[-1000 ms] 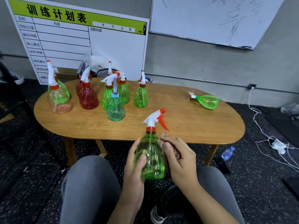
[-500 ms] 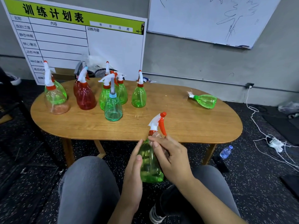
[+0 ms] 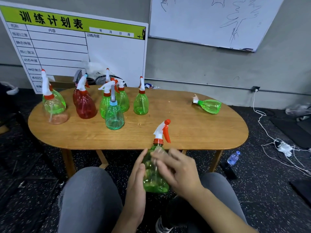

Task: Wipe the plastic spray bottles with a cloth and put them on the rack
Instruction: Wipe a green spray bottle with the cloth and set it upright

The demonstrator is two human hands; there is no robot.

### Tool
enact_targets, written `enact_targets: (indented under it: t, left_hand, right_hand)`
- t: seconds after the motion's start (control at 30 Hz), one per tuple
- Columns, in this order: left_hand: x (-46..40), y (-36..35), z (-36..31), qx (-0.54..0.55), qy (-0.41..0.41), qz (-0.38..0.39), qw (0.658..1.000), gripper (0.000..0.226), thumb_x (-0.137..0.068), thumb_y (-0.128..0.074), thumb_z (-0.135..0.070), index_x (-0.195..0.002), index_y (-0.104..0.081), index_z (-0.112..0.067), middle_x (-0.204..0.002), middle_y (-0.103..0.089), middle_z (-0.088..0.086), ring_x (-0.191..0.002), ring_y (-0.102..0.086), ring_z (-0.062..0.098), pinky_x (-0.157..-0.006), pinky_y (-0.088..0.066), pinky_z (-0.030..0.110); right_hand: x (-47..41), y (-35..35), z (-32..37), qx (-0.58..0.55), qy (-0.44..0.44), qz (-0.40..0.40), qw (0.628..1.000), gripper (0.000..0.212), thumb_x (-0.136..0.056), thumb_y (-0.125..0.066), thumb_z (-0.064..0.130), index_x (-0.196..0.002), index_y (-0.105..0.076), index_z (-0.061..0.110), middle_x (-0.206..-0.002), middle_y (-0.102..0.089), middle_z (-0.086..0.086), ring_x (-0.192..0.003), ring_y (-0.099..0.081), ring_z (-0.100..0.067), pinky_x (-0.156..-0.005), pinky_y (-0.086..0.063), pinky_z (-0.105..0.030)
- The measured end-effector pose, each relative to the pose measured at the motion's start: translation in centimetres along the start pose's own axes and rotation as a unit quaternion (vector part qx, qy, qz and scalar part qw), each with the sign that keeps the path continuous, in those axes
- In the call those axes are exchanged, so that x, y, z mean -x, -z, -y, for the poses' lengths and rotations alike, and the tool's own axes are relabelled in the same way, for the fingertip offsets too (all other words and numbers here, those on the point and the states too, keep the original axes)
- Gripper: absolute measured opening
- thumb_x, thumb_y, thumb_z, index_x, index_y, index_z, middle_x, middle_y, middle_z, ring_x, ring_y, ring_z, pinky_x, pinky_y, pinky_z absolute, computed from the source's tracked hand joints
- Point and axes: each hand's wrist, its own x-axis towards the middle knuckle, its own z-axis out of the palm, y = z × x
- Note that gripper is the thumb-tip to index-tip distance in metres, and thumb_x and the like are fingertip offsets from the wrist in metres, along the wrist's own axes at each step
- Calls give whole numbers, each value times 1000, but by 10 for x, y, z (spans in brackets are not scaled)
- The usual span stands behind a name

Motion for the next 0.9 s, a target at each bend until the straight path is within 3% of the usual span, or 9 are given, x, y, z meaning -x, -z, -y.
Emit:
enact_targets:
  t: [0.07, 0.17, 0.3, 0.4, 0.47, 0.57, 0.67, 0.8, 0.9]
  left_hand:
    - [-1, 1, 3, -10, 9, 2, 1000, 44, -100, -43, -52, -142, -58, -57, -146, -65, -10, -134, -64, 19, -113, -49, 57]
    - [-2, 2, 6, -10, 6, -9, 1000, 44, -101, -42, -56, -143, -55, -58, -152, -59, -11, -141, -58, 17, -117, -45, 56]
    - [-2, 3, 2, 50, 20, -30, 998, 40, -112, -36, -38, -148, -54, -44, -141, -70, 2, -130, -67, 26, -106, -51, 50]
    - [1, 2, -6, 87, 19, -33, 995, 49, -104, -39, -37, -151, -52, -35, -134, -72, 13, -123, -71, 35, -102, -51, 48]
    - [3, 0, -11, 82, 14, -25, 996, 50, -103, -40, -38, -151, -52, -33, -134, -73, 13, -123, -70, 35, -105, -50, 51]
    - [3, 1, -9, 45, 5, -28, 999, 46, -105, -38, -42, -148, -54, -41, -135, -73, 7, -124, -70, 30, -108, -51, 56]
    - [1, 0, -5, 6, 2, -13, 1000, 35, -108, -43, -50, -139, -60, -55, -142, -68, -4, -130, -67, 21, -109, -52, 56]
    - [-1, 3, 2, -7, 12, -9, 1000, 42, -99, -42, -58, -137, -59, -60, -149, -63, -9, -135, -62, 18, -114, -48, 58]
    - [-3, 5, 4, 14, 11, -19, 1000, 44, -101, -42, -55, -142, -58, -55, -152, -60, -6, -141, -58, 21, -117, -45, 57]
  right_hand:
    - [-11, -5, -7, -24, -101, -18, 994, 34, -107, -51, 45, -125, -76, 30, -79, -51, 12, -65, -52, -7, -53, -50, -34]
    - [-10, -12, -4, -50, -125, -14, 991, 36, -107, -49, 47, -127, -75, 32, -83, -57, 13, -68, -58, -10, -58, -52, -37]
    - [14, -10, 16, -27, 1, 11, 1000, 30, -107, -55, 35, -126, -75, 23, -93, -42, 21, -73, -44, 6, -63, -39, -10]
    - [39, -8, 17, 16, 153, 70, 986, 27, -103, -63, 33, -125, -76, 24, -97, -48, 8, -76, -53, -8, -61, -47, -20]
    - [43, -4, 14, 36, 183, 75, 980, 27, -101, -67, 33, -124, -77, 25, -95, -44, 7, -75, -54, -11, -61, -49, -23]
    - [28, 1, 10, 40, 140, 41, 988, 26, -104, -63, 35, -126, -75, 29, -91, -43, 8, -72, -48, -6, -59, -43, -21]
    - [0, 0, 2, 9, 7, -4, 1000, 28, -107, -55, 41, -126, -73, 32, -87, -41, 21, -68, -42, 7, -54, -42, -18]
    - [-19, -11, -11, -41, -128, -1, 991, 39, -107, -46, 52, -126, -75, 34, -77, -61, 6, -65, -55, -11, -57, -50, -40]
    - [-14, -18, -2, -49, -133, -13, 990, 36, -107, -50, 48, -127, -75, 32, -77, -58, 8, -65, -55, -13, -55, -49, -39]
